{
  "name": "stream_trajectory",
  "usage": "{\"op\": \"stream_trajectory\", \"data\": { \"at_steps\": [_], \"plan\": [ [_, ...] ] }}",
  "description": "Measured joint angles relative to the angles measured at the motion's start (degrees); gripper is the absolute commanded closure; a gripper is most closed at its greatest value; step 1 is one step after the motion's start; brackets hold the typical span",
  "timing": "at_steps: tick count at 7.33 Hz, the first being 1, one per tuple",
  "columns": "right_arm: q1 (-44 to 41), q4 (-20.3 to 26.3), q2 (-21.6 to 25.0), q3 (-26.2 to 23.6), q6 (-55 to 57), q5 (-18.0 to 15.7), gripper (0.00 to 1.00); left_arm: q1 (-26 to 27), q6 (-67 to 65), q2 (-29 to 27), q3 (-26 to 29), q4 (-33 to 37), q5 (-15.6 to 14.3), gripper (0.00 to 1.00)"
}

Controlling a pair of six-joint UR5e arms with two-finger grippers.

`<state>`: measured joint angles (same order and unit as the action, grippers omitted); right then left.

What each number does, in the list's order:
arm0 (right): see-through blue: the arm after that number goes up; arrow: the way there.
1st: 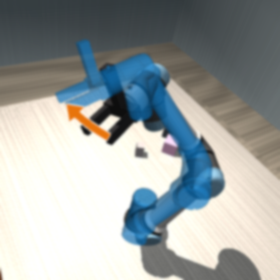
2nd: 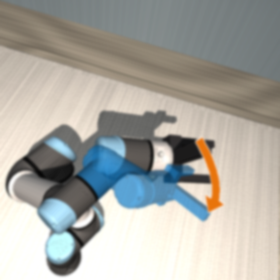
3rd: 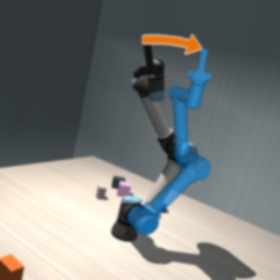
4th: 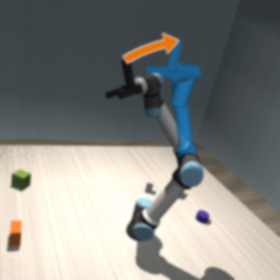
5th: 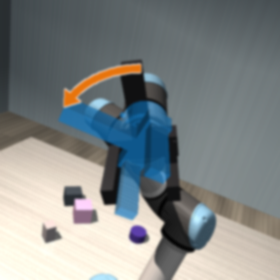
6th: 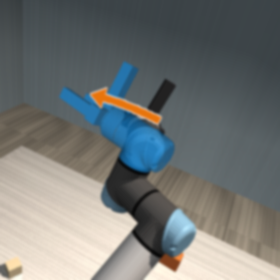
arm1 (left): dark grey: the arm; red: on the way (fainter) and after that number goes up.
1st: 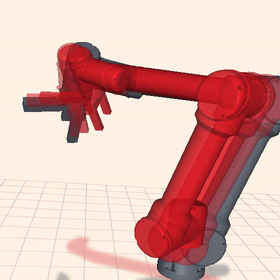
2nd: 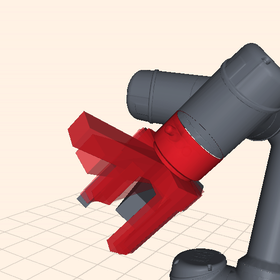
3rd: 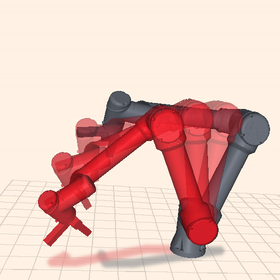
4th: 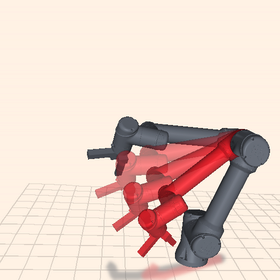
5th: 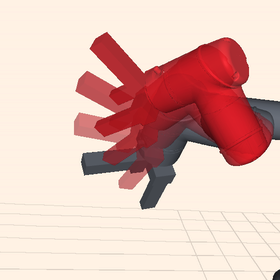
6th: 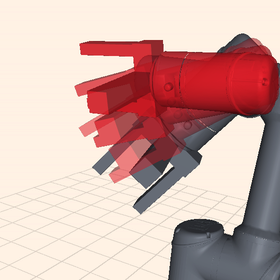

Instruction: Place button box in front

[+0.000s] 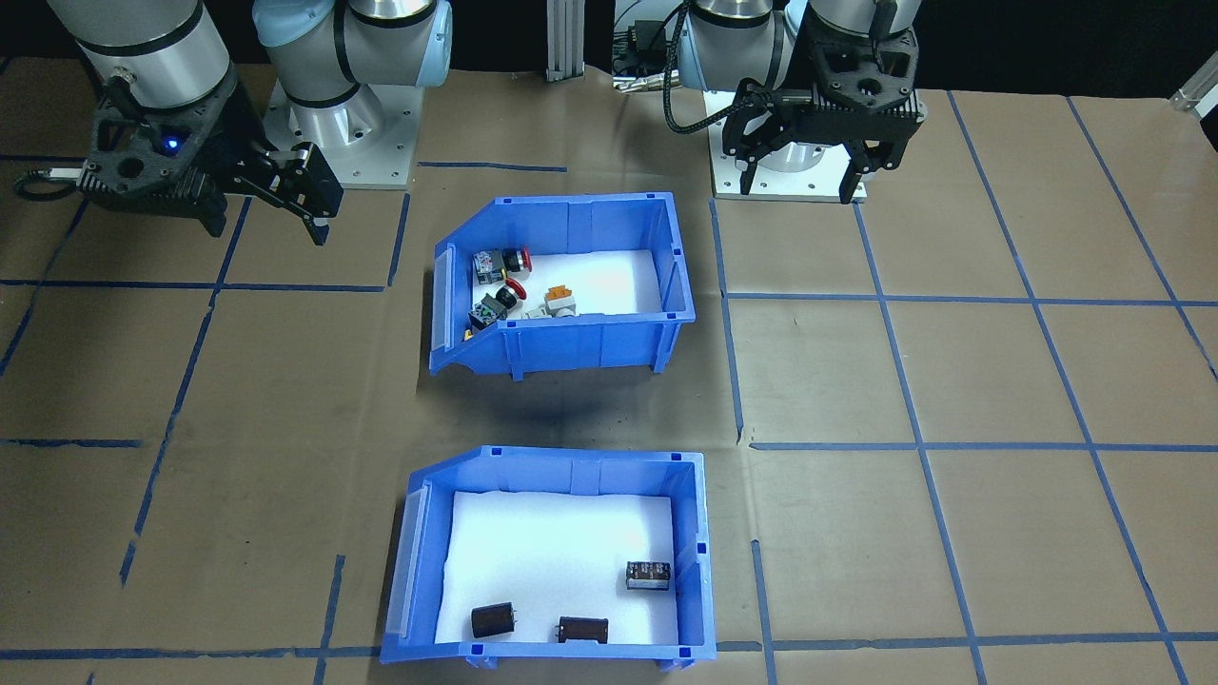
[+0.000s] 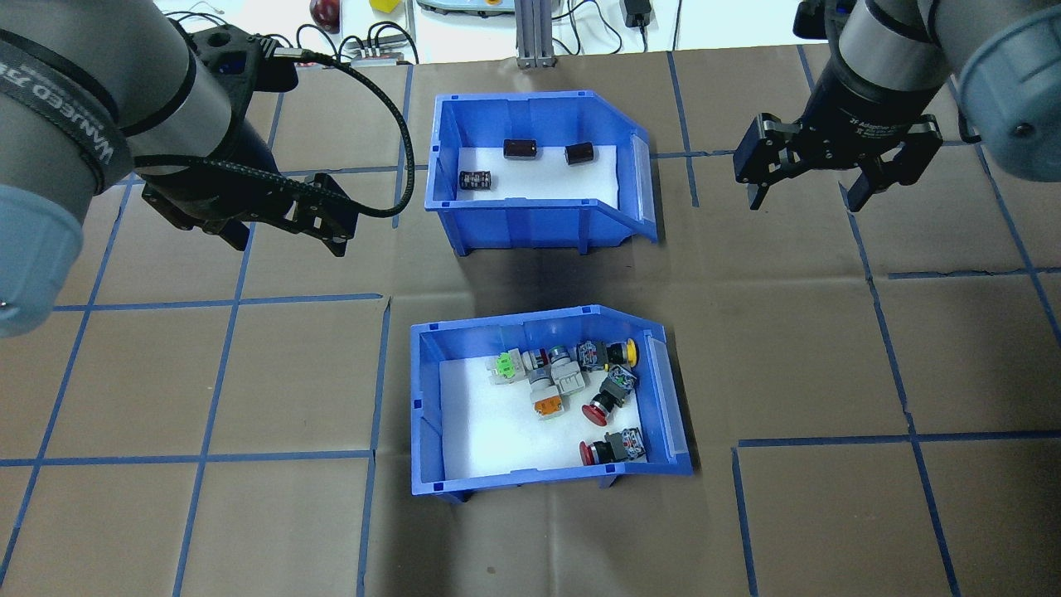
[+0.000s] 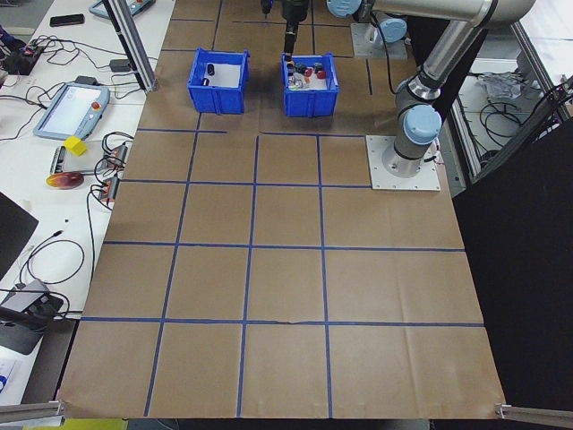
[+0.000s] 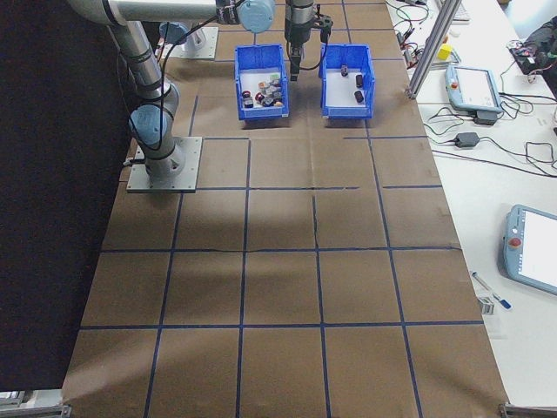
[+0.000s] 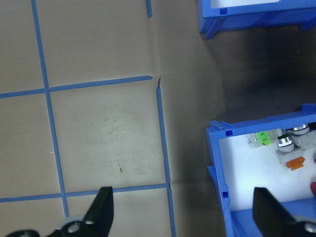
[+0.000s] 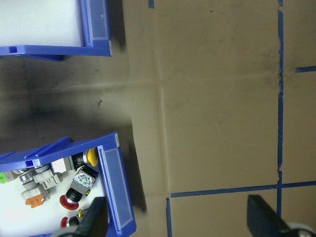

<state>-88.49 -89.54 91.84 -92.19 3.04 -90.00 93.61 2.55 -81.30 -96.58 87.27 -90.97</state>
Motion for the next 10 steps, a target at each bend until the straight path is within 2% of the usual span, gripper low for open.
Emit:
{"op": "stream_trajectory", "data": {
  "at_steps": [10],
  "plan": [
    [-0.1,-0.4,-0.5,0.1,-1.4,0.0,0.0,0.0,0.1,0.0,-0.6,0.0,0.0,0.01]
  ]
}}
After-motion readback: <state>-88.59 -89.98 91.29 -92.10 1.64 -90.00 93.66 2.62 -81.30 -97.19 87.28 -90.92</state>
